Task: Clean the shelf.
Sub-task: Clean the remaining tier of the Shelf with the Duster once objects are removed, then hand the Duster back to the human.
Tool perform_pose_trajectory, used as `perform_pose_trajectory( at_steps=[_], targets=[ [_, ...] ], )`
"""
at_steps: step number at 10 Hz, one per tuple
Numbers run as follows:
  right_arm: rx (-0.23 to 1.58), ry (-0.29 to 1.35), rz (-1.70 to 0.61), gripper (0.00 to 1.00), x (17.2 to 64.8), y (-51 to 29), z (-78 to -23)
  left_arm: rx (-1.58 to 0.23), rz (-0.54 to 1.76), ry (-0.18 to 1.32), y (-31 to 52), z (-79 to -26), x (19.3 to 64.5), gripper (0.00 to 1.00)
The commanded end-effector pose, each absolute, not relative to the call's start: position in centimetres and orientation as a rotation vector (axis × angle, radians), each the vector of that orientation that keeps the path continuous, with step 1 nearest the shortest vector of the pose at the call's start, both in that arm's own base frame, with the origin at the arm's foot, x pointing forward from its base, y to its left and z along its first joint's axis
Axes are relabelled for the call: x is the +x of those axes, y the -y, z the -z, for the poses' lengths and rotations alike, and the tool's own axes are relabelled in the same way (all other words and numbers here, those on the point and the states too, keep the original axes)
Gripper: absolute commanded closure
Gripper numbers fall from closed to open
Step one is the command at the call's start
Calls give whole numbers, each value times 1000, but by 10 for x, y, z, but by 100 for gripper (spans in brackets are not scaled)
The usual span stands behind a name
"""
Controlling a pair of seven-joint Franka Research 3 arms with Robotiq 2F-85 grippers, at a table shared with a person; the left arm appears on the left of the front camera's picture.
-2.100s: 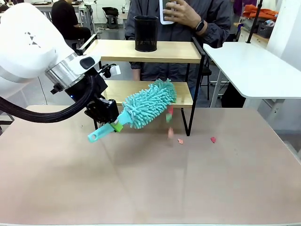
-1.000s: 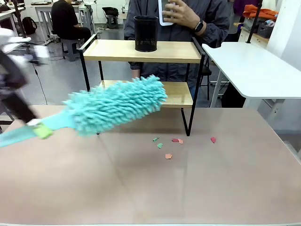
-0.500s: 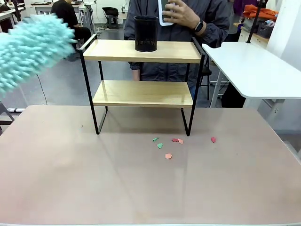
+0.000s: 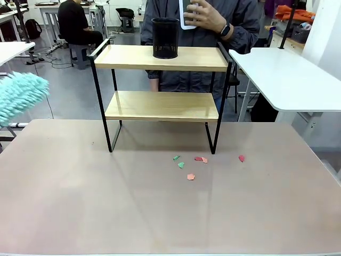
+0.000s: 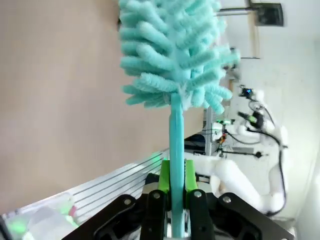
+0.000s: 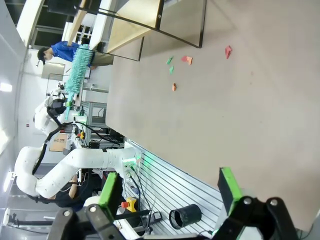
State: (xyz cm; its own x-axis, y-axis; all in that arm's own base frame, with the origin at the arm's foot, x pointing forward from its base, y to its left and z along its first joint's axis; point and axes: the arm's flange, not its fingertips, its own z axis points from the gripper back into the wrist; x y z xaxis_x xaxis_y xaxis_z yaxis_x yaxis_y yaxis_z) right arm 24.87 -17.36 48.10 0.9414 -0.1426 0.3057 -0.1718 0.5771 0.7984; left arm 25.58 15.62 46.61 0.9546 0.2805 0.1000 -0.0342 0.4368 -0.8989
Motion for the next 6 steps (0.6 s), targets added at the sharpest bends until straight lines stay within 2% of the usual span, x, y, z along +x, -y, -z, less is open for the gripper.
perform_pose_trajectory(
  at_steps=[1, 6],
  targets=[
    [982, 387, -36, 0, 250, 173, -482, -1121, -106, 328, -166, -482, 227, 100],
    [982, 387, -36, 0, 250, 173, -482, -1121, -106, 328, -166, -482, 227, 100]
  ],
)
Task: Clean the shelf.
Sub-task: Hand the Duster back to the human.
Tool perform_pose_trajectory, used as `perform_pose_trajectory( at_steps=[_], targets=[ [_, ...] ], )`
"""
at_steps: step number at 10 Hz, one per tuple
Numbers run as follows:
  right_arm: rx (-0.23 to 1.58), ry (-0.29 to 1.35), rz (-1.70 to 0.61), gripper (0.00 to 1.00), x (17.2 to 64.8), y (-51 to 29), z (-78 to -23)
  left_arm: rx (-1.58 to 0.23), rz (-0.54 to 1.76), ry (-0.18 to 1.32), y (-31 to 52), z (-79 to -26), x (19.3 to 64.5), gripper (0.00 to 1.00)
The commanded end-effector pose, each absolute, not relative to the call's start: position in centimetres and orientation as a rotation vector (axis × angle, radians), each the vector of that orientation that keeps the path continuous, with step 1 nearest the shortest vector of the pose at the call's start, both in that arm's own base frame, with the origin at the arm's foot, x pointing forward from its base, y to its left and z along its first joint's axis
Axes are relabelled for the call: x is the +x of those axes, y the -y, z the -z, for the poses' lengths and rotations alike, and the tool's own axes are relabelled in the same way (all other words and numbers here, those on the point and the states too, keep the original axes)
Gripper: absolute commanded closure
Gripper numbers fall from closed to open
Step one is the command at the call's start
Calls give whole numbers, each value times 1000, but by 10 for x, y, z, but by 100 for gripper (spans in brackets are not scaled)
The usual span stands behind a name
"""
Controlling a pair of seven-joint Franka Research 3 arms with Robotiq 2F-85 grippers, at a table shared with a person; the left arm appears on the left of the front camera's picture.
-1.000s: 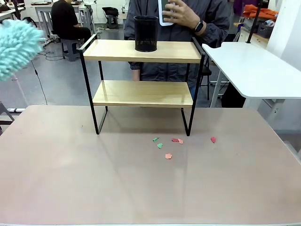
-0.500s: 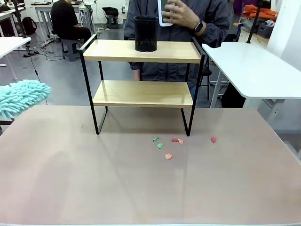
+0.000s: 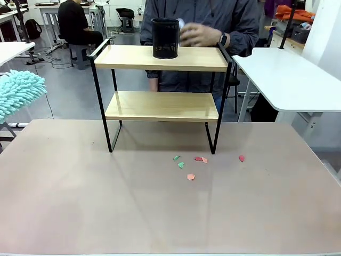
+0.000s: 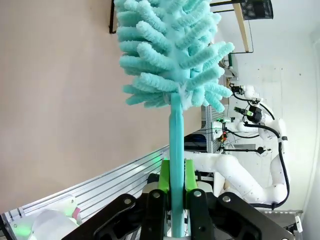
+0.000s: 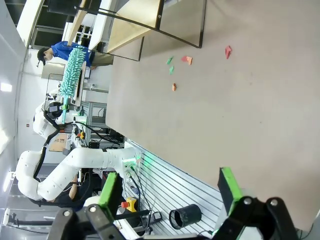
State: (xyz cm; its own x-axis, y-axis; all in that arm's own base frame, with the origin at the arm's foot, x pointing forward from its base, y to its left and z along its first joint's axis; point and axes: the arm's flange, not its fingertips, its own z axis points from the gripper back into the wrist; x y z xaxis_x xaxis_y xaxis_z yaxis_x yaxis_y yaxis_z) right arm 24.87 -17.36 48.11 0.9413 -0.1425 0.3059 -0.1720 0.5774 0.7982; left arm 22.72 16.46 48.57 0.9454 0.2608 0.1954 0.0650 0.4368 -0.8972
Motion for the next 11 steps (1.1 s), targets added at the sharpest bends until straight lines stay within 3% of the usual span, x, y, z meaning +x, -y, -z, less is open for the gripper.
perform_pose_trajectory(
  at_steps=[1, 4, 5, 7, 9, 11],
  targets=[
    [982, 387, -36, 0, 250, 173, -482, -1121, -106, 328, -166, -482, 227, 100],
    [982, 387, -36, 0, 250, 173, -482, -1121, -106, 328, -166, -482, 227, 100],
    [961, 358, -18, 0, 249, 174, -481, -1120, -128, 320, -165, -483, 229, 88],
    [978, 502, -114, 0, 257, 170, -526, -1318, 18, 502, -165, -556, 230, 88],
    [963, 499, -284, 0, 275, 122, -565, -1430, 265, 520, -135, -607, 216, 88],
    [1013, 370, -527, 0, 277, 34, -567, -1541, 625, 233, -76, -630, 202, 88]
  ],
)
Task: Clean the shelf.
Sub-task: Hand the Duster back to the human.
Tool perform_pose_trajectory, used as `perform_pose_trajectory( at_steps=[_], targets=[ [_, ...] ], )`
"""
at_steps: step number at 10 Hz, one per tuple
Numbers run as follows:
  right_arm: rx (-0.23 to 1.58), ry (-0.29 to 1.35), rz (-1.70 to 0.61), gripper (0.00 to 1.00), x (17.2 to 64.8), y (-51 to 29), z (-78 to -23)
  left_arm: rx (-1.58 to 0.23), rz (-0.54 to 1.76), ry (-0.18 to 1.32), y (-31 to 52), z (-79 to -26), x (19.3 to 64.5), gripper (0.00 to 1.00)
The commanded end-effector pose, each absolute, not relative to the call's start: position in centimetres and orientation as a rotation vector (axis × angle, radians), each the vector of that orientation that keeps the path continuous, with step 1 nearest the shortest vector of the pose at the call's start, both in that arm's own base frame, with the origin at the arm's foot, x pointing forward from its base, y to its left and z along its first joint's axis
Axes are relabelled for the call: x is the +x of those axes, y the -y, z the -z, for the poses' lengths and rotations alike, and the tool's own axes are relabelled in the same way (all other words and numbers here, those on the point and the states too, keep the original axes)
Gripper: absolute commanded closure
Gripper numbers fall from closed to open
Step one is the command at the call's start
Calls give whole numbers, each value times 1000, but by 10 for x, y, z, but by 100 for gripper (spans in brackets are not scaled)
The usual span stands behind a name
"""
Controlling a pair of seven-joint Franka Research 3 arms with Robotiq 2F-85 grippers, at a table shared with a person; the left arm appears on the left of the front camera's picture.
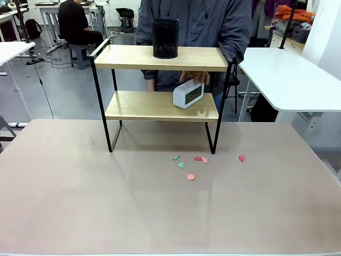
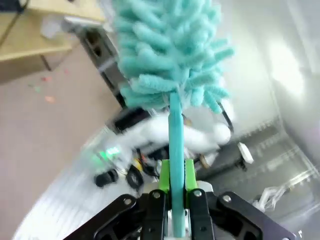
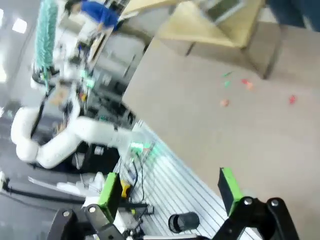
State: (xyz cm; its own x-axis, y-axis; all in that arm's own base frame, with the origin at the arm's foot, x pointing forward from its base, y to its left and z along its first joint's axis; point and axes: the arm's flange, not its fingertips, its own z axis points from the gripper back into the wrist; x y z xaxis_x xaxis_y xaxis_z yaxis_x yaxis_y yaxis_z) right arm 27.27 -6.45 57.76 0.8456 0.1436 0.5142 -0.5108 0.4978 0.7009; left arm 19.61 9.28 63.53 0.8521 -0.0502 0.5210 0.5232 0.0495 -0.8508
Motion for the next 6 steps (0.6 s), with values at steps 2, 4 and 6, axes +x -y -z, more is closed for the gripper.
perform_pose_trajectory(
  at_steps=[2, 4, 6],
  targets=[
    [1103, 325, -674, 0, 242, -28, -553, -1494, 893, -111, -27, -625, 194, 88],
    [999, 362, -509, 0, 270, 19, -574, -1267, 940, -376, -35, -601, 195, 88],
    [999, 362, -509, 0, 270, 19, -574, -1494, 809, -49, -1, -621, 188, 88]
  ],
)
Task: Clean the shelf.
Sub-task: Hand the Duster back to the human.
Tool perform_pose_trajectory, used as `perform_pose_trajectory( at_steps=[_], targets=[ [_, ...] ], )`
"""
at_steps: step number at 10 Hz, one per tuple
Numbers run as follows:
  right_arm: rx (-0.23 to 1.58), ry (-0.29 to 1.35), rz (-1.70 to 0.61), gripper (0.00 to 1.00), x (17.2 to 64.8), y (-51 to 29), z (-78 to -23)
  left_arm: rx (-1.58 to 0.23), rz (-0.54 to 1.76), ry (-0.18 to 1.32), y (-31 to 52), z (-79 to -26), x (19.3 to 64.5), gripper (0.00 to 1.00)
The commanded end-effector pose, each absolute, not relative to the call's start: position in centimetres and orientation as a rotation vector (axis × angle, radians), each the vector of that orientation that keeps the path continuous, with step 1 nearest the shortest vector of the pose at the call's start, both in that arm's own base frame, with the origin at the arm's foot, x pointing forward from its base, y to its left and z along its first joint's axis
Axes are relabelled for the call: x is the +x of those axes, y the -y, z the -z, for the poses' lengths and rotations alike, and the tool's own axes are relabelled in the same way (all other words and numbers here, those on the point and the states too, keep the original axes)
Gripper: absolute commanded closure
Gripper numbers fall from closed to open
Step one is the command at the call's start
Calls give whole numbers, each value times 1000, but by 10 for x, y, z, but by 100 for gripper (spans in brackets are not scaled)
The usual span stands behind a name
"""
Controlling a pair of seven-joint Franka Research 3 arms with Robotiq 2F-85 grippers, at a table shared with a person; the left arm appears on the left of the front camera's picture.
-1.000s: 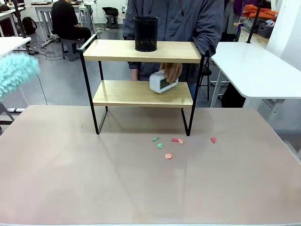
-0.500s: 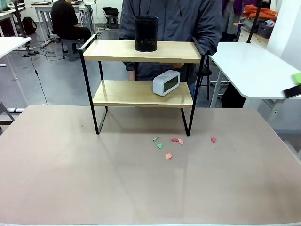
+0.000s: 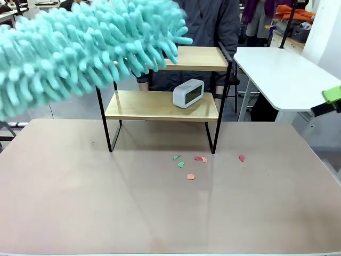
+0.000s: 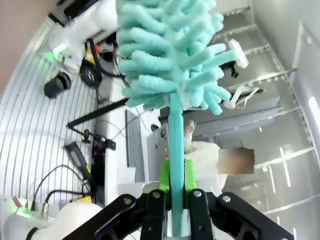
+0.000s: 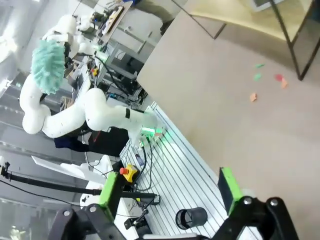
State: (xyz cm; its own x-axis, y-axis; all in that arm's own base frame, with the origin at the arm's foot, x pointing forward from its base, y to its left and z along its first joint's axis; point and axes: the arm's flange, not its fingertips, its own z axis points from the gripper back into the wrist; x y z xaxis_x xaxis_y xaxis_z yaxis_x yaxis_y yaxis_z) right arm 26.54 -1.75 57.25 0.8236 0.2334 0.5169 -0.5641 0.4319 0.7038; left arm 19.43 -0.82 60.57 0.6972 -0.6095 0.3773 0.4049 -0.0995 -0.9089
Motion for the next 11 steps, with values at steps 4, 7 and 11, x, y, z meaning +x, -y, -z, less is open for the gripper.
perform_pose_trajectory(
  at_steps=[4, 7, 11],
  targets=[
    [1147, 291, -688, 0, 296, -44, -573, -1298, 1132, -525, 62, -592, 205, 88],
    [1256, 33, -854, 0, 303, -125, -539, -1161, 1146, -631, 105, -562, 235, 88],
    [1258, -46, -858, 0, 288, -155, -517, -1151, 1125, -665, 125, -546, 244, 88]
  ],
)
